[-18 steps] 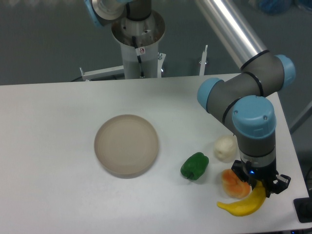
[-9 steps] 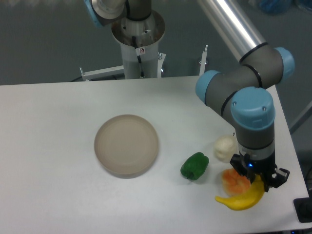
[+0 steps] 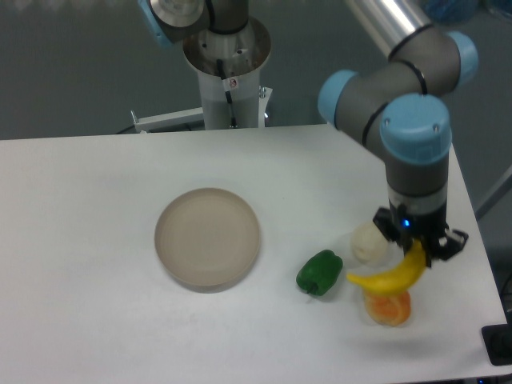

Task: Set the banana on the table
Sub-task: 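Lift the banana up and carry it toward the green pepper, then lower the banana onto the table beside the green pepper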

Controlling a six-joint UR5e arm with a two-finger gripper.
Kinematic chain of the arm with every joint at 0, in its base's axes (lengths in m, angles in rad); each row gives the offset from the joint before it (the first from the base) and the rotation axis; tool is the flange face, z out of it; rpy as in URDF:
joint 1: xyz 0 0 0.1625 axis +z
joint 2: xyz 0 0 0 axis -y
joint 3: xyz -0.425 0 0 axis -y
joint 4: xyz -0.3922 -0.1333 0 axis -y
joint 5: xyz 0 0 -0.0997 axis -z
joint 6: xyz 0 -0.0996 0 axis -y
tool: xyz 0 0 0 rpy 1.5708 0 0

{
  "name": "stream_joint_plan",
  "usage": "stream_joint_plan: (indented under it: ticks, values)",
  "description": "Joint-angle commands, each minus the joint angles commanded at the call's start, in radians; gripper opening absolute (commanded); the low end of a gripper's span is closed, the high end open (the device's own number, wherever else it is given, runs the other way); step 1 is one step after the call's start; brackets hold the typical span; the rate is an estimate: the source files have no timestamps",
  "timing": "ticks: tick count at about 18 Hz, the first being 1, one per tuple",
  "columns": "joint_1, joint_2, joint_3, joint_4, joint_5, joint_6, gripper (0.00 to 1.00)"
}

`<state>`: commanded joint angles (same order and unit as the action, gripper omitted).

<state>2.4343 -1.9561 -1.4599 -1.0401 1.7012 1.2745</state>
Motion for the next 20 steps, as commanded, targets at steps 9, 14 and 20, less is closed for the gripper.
stream_joint_plan:
  ticks: [9, 14, 20]
  values:
    - [0.025, 0.143, -0.307, 0.047, 0.006, 0.097, 0.31]
    - [0.040, 0.178, -0.428, 0.063, -0.002, 0.095, 0.31]
    - [0.048, 0.180, -0.525, 0.093, -0.026, 0.079, 0.31]
